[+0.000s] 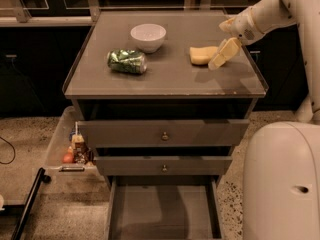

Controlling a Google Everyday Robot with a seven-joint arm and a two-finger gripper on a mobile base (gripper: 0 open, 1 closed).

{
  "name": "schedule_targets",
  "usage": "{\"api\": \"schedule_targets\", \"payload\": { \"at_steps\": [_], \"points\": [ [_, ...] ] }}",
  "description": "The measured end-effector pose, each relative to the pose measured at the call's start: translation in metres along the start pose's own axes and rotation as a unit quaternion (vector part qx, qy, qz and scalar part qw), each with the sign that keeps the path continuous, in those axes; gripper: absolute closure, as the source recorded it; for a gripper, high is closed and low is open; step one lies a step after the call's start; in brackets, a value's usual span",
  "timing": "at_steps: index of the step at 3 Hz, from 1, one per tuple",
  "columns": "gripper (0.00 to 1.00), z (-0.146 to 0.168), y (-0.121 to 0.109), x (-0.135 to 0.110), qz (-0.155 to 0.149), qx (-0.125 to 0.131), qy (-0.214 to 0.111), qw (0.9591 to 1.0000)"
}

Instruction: Place sponge into bottom drawer

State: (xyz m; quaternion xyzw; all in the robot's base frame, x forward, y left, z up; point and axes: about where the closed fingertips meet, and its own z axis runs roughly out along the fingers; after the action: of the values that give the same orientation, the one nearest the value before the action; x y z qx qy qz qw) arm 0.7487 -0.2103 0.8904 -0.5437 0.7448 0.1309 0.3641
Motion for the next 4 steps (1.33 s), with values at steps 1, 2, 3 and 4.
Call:
{"api": "schedule_targets", "payload": {
  "at_steps": [1,2,3,4],
  "points": [
    [0.00,0.016,0.002,0.008,0.038,-0.022,0.001,0.9990],
    [0.00,0.028,0.001,0.009,0.059,-0.029,0.002,0.9979],
    [0.00,0.037,-0.002,0.006,0.069,-0.030,0.004,0.9972],
    [0.00,0.047,-0.005,0.002,0.070,-0.026,0.016,0.9971]
  ]
}}
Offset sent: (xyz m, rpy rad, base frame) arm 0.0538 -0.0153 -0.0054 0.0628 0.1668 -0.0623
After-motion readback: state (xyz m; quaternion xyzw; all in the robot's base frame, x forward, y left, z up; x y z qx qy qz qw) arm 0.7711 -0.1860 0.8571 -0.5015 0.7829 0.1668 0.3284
